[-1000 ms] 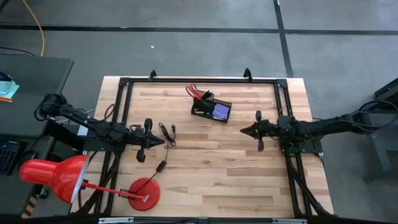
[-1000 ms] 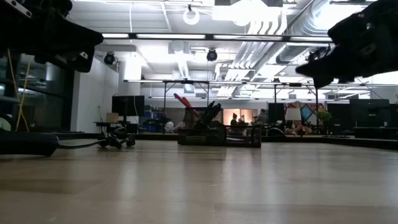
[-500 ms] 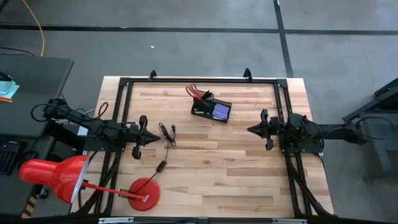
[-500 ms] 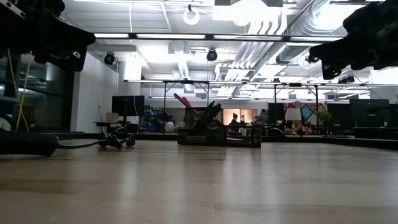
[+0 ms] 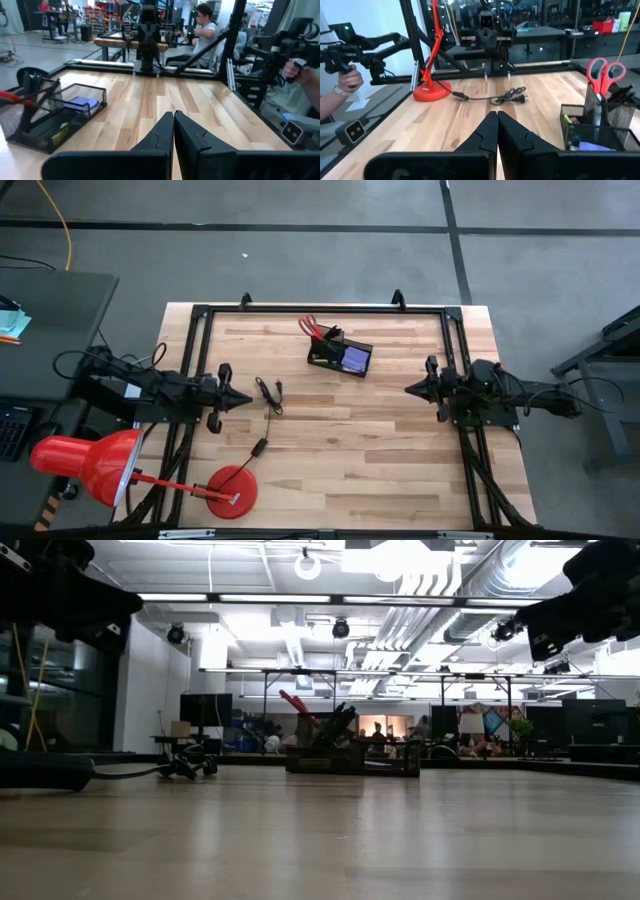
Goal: Pick and place office supplies into organizer
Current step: Return to Home Position
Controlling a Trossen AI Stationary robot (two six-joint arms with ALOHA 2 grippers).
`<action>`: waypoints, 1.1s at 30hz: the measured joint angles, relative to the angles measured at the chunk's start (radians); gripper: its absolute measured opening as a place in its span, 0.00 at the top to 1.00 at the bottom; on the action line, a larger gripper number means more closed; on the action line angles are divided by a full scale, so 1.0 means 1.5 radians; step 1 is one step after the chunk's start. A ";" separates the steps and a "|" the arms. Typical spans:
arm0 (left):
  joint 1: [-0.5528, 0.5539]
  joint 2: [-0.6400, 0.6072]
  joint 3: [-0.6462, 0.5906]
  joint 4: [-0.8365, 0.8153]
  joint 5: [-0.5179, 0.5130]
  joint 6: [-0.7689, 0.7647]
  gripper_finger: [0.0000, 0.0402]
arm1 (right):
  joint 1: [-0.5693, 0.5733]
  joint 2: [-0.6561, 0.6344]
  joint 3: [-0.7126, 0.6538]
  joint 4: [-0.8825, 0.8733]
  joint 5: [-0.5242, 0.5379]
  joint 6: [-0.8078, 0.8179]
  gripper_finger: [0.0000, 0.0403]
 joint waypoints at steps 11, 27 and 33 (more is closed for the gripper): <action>0.000 -0.091 -0.027 0.001 0.011 0.036 1.00 | 0.000 0.000 -0.027 0.047 -0.006 0.009 1.00; 0.000 -0.090 -0.027 0.002 0.008 0.037 1.00 | 0.001 0.004 -0.058 0.109 0.002 -0.070 1.00; 0.000 -0.090 -0.027 0.002 0.007 0.038 1.00 | 0.001 0.003 -0.058 0.109 0.002 -0.059 1.00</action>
